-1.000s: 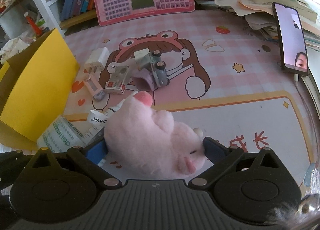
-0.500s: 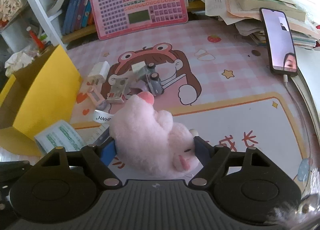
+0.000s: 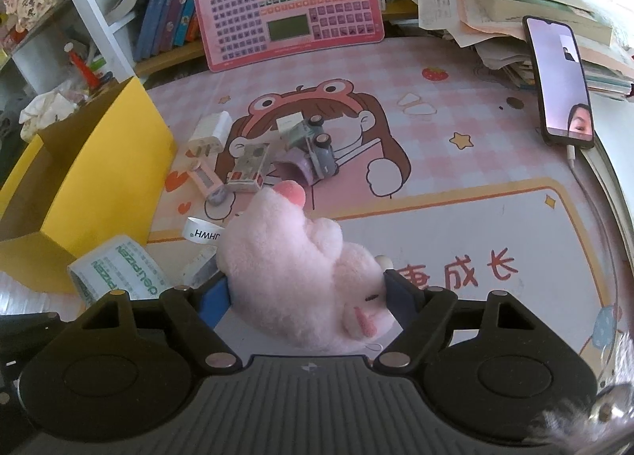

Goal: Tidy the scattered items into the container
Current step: 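Lift and carry tape with left tool while right tool carries pig toward yellow box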

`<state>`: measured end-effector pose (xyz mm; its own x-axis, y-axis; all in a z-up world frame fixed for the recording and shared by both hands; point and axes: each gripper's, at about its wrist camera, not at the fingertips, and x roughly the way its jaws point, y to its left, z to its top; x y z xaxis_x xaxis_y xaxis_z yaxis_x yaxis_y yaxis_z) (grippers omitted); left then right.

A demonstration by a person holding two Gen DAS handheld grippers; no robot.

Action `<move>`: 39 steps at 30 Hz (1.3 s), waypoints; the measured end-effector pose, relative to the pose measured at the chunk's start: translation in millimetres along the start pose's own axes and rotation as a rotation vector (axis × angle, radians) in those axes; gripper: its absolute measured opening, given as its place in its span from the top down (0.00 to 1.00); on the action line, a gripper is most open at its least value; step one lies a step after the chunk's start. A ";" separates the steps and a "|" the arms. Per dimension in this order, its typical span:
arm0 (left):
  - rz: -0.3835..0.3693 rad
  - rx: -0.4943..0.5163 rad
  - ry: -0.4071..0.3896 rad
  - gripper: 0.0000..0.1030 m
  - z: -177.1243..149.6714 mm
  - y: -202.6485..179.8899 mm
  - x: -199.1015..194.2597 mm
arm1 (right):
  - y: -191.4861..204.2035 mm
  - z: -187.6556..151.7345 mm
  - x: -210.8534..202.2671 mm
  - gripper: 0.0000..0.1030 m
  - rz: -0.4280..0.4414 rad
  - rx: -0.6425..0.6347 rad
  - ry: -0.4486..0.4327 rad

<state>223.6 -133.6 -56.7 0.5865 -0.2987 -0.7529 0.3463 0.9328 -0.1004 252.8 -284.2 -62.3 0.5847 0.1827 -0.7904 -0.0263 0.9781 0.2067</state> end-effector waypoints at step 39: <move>-0.048 -0.013 -0.157 0.97 -123.1 73.9 -159.7 | 135.3 -144.6 -114.2 0.23 -0.074 0.008 -0.137</move>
<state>65.5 7.9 -24.0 0.6776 -0.3695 -0.6359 0.3671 0.9191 -0.1429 65.2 -158.3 -27.4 0.6900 0.0947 -0.7176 0.0266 0.9874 0.1558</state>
